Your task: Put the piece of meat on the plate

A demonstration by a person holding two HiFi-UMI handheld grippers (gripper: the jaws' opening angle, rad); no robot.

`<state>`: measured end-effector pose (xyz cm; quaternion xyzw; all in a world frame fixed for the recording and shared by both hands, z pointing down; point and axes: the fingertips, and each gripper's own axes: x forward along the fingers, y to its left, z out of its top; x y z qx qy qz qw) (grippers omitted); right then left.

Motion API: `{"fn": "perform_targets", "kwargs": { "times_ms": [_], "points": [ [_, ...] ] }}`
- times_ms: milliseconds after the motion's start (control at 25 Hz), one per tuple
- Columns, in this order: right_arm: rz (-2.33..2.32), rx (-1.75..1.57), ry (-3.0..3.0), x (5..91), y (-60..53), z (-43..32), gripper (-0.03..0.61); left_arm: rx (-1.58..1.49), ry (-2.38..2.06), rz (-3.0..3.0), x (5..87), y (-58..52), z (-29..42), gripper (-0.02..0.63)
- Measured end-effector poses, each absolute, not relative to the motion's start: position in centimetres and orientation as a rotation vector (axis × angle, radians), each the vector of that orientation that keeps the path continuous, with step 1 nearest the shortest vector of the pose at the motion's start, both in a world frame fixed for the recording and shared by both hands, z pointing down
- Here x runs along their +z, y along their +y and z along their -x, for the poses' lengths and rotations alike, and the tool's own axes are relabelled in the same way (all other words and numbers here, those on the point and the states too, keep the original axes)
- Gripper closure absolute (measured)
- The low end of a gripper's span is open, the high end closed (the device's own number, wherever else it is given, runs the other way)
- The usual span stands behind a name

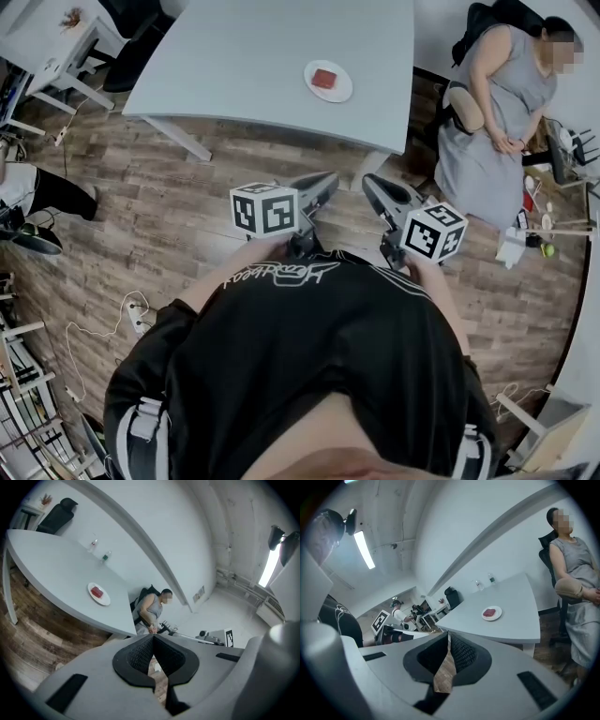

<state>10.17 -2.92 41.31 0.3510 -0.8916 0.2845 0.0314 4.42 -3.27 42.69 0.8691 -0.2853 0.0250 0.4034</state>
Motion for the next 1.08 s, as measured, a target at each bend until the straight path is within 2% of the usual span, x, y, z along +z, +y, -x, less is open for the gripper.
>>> {"fn": "perform_targets", "kwargs": {
  "times_ms": [1080],
  "points": [
    [-1.065,0.851,-2.723,41.50,-3.13,-9.76,0.558,0.083,-0.726,-2.221,42.28,-3.74,-4.15,0.606]
  ]
}}
